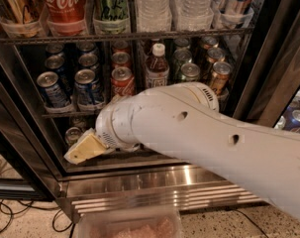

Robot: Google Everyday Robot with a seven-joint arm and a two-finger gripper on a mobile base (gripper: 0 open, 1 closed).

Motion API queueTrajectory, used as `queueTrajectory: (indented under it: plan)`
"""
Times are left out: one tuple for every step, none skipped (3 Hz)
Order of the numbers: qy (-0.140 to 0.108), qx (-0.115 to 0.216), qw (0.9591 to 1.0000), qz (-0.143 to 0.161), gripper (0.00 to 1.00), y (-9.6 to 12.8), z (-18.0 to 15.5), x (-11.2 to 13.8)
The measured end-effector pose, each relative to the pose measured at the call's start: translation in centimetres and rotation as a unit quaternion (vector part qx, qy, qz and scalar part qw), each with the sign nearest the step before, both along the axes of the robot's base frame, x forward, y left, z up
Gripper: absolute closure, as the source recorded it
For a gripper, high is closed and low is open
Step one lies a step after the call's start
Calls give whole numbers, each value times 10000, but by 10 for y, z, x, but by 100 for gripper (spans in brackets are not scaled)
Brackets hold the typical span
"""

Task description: Pick pepsi can from middle shelf of fridge

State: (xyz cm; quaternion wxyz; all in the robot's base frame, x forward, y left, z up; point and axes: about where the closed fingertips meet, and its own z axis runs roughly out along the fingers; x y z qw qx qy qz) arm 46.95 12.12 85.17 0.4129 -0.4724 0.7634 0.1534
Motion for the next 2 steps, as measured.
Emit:
queueTrajectory:
  plan:
    - [5, -8, 10000, 5, 0, 0, 0, 0]
    - [-168, -11, 9998, -131, 0, 0, 1, 4]
